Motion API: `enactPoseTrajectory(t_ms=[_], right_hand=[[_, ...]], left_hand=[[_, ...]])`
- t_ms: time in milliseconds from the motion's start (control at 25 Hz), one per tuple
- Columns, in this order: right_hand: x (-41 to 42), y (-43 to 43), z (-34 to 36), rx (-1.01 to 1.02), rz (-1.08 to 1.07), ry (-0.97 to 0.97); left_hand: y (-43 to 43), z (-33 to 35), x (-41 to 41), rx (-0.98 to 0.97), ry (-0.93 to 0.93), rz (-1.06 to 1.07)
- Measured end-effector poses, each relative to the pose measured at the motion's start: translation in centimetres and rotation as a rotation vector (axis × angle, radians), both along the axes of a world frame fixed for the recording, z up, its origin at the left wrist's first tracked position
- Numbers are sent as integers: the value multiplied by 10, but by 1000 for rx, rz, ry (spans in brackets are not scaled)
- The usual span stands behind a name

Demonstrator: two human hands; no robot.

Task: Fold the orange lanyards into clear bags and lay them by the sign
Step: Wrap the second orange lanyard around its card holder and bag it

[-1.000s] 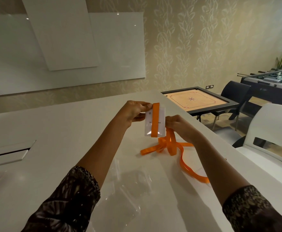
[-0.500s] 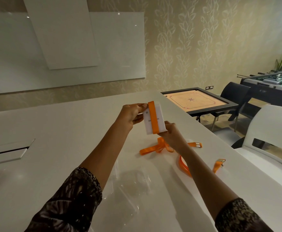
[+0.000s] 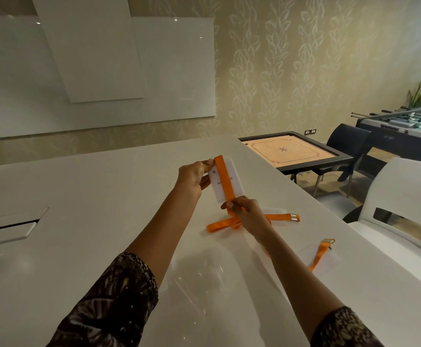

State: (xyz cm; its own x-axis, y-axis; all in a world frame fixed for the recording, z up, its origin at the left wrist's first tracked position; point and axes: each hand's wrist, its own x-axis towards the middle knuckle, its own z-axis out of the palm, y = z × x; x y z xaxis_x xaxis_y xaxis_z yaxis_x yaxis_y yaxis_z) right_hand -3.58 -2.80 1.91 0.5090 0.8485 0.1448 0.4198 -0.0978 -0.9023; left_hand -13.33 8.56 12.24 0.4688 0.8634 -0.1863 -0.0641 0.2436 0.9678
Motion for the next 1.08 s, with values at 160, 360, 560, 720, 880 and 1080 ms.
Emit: enactPoseTrajectory(t_ms=[160, 360, 560, 720, 880, 1080], right_hand=[[-5, 0, -12, -56, -40, -21], [-14, 1, -16, -172, -26, -116], [-10, 6, -11, -288, -53, -95], [0, 14, -7, -334, -53, -309], [0, 13, -1, -252, 40, -128], [-6, 8, 0, -203, 26, 10]], left_hand=[[2, -12, 1, -57, -21, 29], [14, -21, 4, 4, 6, 166], [17, -27, 2, 159, 76, 285], [12, -27, 2, 278, 108, 294], [16, -21, 0, 300, 93, 310], [19, -22, -2, 342, 93, 343]])
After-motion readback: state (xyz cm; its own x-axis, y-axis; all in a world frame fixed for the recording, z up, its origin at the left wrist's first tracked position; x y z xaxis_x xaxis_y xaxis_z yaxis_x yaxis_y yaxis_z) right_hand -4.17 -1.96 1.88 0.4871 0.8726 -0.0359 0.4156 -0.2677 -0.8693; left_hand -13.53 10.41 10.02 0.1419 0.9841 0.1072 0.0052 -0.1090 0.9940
